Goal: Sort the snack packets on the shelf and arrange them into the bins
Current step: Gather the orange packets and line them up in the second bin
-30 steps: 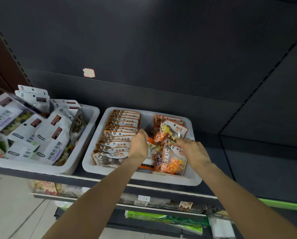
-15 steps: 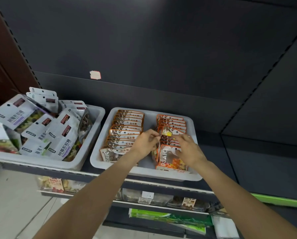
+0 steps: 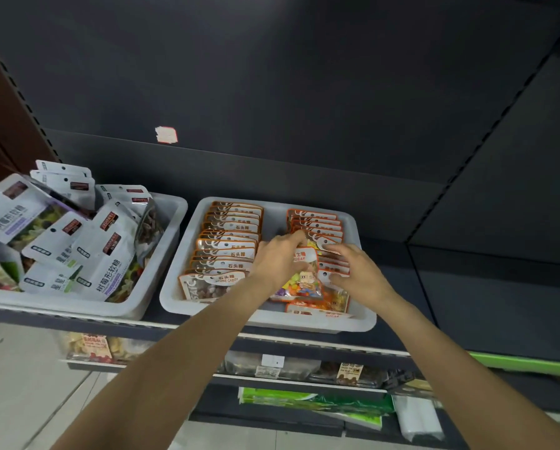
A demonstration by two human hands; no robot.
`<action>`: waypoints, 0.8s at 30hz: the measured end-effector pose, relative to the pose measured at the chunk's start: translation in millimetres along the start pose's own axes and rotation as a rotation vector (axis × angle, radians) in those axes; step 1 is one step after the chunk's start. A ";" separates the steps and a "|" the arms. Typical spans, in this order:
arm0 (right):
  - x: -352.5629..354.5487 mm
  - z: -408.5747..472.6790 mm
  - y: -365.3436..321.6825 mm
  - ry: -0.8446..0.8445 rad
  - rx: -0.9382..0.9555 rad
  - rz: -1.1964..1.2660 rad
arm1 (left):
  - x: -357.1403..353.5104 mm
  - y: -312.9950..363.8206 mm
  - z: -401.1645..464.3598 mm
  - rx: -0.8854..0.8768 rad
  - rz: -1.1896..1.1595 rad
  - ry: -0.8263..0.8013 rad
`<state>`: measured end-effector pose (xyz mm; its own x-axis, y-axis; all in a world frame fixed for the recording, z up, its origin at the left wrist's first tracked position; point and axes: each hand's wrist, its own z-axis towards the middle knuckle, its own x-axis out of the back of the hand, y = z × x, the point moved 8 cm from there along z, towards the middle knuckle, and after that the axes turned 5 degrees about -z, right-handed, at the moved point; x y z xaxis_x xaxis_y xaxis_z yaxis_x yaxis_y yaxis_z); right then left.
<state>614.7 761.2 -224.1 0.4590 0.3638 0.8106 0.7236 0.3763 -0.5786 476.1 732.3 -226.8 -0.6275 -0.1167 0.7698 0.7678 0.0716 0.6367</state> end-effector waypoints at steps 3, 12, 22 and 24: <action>-1.6 -2.2 3.6 -0.011 -0.038 -0.024 | -14.4 10.1 -0.9 0.032 -0.276 -0.061; 4.9 -17.2 15.6 -0.001 -0.075 -0.237 | -4.0 -27.5 -8.8 0.156 -0.345 -0.151; -13.1 -12.7 14.8 -0.033 -0.016 -0.557 | -19.3 -28.9 -11.3 0.201 -0.524 -0.218; -5.4 -3.7 13.3 0.008 -0.016 -0.360 | -19.8 -25.2 -8.6 0.208 -0.550 -0.242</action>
<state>623.8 761.0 -235.8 0.1772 0.2039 0.9628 0.8476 0.4655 -0.2546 470.2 724.3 -258.4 -0.9532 0.0345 0.3004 0.2988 0.2584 0.9187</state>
